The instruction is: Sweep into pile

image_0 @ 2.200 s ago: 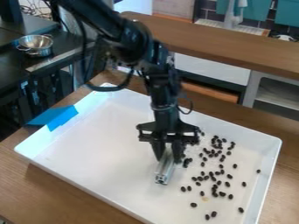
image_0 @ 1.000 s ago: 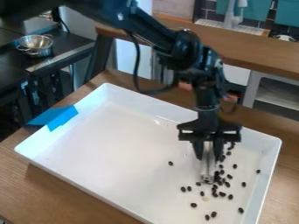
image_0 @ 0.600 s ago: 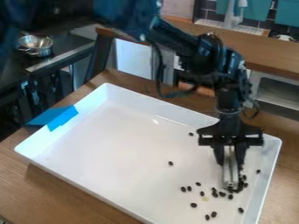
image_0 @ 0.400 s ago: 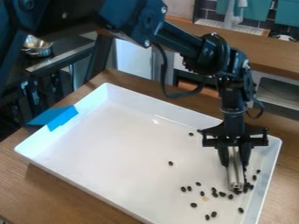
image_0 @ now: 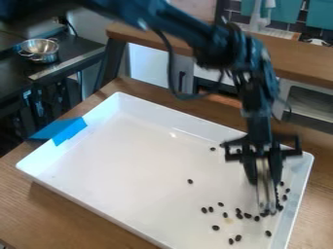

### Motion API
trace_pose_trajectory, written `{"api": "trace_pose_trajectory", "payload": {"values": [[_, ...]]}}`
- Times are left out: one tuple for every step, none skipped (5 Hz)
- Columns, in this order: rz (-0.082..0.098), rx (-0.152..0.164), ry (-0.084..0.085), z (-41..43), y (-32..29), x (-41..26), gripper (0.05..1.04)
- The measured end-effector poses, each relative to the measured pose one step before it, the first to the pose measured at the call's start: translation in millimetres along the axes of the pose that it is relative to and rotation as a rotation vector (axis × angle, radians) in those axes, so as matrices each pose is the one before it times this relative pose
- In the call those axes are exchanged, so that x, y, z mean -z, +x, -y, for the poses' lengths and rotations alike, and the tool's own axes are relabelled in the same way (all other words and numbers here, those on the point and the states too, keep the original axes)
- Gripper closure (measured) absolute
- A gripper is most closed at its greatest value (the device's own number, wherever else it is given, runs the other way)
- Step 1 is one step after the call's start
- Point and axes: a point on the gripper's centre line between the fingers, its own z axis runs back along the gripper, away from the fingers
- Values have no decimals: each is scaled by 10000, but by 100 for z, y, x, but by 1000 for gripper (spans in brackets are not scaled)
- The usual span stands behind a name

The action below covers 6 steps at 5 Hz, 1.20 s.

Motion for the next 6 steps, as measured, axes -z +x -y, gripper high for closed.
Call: {"api": "trace_pose_trajectory", "payload": {"values": [[220, -265, -826, -1939, 891, -4698, 707], [183, 6, -135, -1137, -750, -3217, 707], [86, -615, 834, -2212, -1879, -694, 707], [-317, -1065, 857, -2846, -1724, 2102, 707], [0, -878, 296, -1555, -926, 2058, 707], [175, -401, 141, -879, -874, 1918, 707]]}}
